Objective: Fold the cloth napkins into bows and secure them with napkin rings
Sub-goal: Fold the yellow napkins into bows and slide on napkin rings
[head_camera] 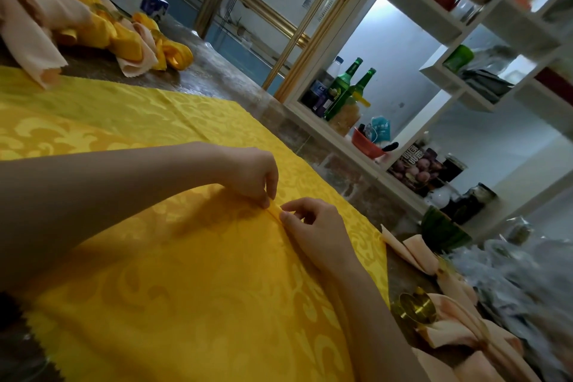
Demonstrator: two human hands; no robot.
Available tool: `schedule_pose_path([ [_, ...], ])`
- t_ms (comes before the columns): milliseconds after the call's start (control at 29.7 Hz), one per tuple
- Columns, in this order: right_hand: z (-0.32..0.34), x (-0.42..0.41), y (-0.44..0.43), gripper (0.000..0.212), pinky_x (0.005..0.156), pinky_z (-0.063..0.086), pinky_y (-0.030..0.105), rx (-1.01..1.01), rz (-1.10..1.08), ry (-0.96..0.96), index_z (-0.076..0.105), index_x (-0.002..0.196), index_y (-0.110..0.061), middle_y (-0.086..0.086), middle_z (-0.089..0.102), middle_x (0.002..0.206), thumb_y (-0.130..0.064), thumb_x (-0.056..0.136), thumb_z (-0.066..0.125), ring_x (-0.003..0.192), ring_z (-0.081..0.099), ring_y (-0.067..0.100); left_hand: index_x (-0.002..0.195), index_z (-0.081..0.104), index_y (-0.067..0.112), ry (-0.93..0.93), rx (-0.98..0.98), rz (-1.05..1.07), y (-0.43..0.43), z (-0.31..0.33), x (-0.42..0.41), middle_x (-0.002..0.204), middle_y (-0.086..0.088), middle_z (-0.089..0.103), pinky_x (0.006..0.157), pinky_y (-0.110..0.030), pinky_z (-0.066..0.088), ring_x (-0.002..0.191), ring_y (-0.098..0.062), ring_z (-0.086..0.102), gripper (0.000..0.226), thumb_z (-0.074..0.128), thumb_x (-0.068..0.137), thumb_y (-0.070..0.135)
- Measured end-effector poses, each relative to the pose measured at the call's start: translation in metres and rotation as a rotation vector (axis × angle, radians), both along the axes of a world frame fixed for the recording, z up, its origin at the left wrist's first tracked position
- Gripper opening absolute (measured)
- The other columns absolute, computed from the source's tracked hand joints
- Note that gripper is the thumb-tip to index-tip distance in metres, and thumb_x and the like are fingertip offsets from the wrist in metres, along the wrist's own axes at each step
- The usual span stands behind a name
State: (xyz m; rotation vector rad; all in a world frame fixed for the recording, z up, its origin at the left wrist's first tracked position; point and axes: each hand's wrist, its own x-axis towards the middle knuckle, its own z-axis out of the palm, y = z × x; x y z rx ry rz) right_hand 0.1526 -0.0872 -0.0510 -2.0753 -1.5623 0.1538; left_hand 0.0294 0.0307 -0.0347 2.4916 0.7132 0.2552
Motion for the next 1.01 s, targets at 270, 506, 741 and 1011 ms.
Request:
schedule_pose_path([
  [270, 0.005, -0.001, -0.004, 0.013, 0.059, 0.039, 0.011, -0.023, -0.052, 0.109, 0.066, 0.088, -0.024, -0.01, 0.059, 0.08, -0.015, 0.08, 0.066, 0.069, 0.052, 0.001, 0.103, 0.065, 0.016, -0.035, 0.119, 0.002, -0.002, -0.006, 0.002, 0.106, 0.001, 0.061, 0.078, -0.023, 0.045, 0.096, -0.014, 0.054, 0.018, 0.065, 0.086, 0.021],
  [506, 0.001, -0.011, -0.002, 0.018, 0.061, 0.036, 0.014, 0.052, 0.047, -0.211, 0.055, 0.081, -0.023, -0.008, 0.05, 0.081, -0.007, 0.076, 0.062, 0.071, 0.046, 0.005, 0.093, 0.058, 0.02, 0.05, 0.051, -0.006, -0.006, 0.004, 0.004, 0.079, 0.007, 0.047, 0.058, -0.018, 0.042, 0.075, -0.01, 0.051, 0.009, 0.06, 0.087, 0.014],
  [741, 0.0, -0.008, -0.006, 0.014, 0.06, 0.034, 0.014, 0.029, 0.137, -0.182, 0.057, 0.08, -0.024, -0.006, 0.052, 0.078, -0.01, 0.08, 0.059, 0.068, 0.045, 0.006, 0.107, 0.064, 0.003, 0.118, -0.207, 0.061, 0.001, 0.014, -0.002, 0.075, -0.002, 0.054, 0.054, -0.02, 0.037, 0.061, -0.013, 0.046, 0.024, 0.055, 0.089, 0.015],
  [1011, 0.006, -0.003, -0.009, 0.011, 0.058, 0.04, 0.008, -0.021, 0.036, 0.076, 0.065, 0.075, -0.023, -0.01, 0.062, 0.075, -0.017, 0.084, 0.066, 0.063, 0.053, -0.005, 0.109, 0.063, 0.012, 0.159, -0.027, 0.113, -0.009, 0.012, 0.0, 0.099, -0.001, 0.06, 0.052, -0.017, 0.038, 0.069, -0.01, 0.05, 0.027, 0.064, 0.088, 0.028],
])
